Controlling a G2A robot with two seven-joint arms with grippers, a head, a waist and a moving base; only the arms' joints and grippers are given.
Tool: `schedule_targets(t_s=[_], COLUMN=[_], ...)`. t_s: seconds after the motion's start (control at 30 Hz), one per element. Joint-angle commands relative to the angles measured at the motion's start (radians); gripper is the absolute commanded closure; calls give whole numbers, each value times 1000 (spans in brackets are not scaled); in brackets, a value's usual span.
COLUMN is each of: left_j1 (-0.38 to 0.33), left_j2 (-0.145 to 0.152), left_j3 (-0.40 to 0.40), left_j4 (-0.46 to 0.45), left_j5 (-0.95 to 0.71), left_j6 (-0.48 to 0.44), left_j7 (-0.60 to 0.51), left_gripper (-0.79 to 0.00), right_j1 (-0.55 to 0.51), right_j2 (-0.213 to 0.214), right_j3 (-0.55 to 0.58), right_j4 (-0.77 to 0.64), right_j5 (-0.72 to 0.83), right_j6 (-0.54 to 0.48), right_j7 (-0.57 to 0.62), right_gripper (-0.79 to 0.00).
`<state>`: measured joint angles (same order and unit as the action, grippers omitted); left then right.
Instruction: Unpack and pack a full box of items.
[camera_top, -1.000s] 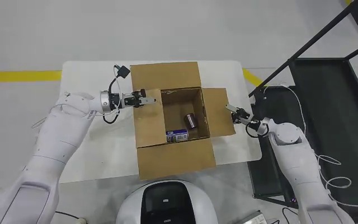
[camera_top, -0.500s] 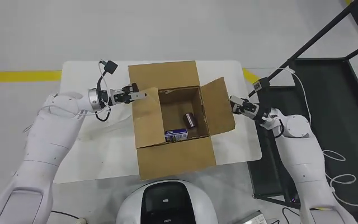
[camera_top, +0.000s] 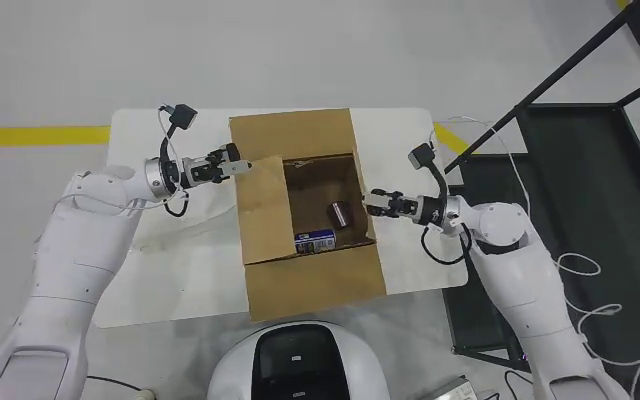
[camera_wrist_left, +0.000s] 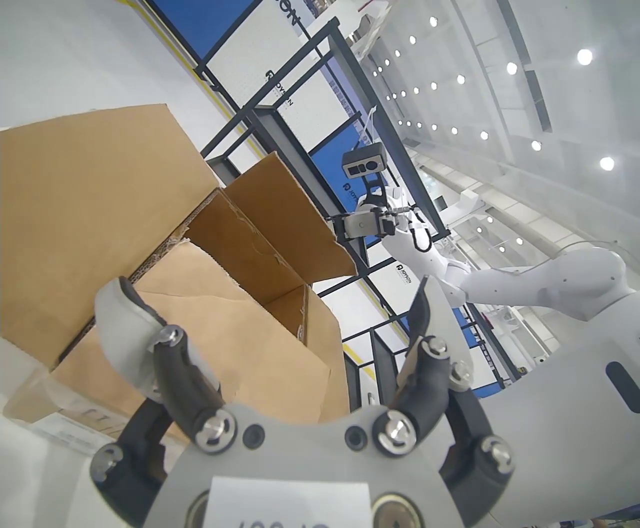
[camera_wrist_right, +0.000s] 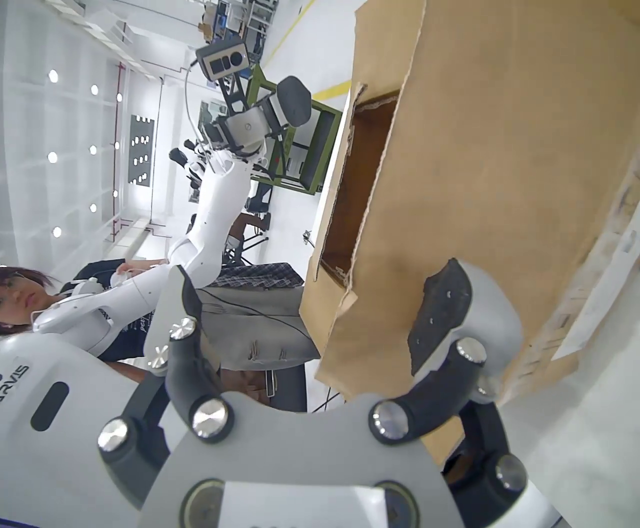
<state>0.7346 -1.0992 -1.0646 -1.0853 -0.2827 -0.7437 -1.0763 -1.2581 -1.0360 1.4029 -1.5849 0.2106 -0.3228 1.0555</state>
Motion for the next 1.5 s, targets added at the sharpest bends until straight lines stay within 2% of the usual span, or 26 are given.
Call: schedule_targets(t_s=[0.0, 0.17, 0.37, 0.5, 0.77, 0.9, 1.07, 1.27, 1.47], left_j1=[0, 0, 2, 36, 125, 155, 168, 110, 5], left_j2=[0, 0, 0, 14, 60, 69, 70, 58, 32], left_j3=[0, 0, -1, -60, -217, -244, -231, -175, -96], left_j4=[0, 0, -1, -13, -49, -84, -110, -59, 43], left_j5=[0, 0, 2, 31, 49, 47, 42, 73, 117], left_j6=[0, 0, 3, 29, 48, 67, 94, 116, 68], left_j7=[0, 0, 7, 111, 162, 160, 138, 136, 168], left_gripper=[-785, -785, -785, -785, -785, -785, -785, -785, -785], right_j1=[9, 28, 47, 45, 41, 50, 43, -63, -264], right_j2=[-2, -5, -8, -5, -4, -5, -2, 19, 46], right_j3=[-28, -88, -128, -130, -153, -171, -170, -38, 169], right_j4=[-5, -12, -6, -19, -25, -30, -42, -122, -179], right_j5=[-38, -166, -209, -227, -265, -290, -305, -150, 1], right_j6=[4, 25, 32, 26, 39, 46, 40, 39, 74], right_j7=[-10, -37, -63, -61, -81, -89, -96, -76, -46], right_gripper=[-785, -785, -785, -785, -785, -785, -785, -785, -785])
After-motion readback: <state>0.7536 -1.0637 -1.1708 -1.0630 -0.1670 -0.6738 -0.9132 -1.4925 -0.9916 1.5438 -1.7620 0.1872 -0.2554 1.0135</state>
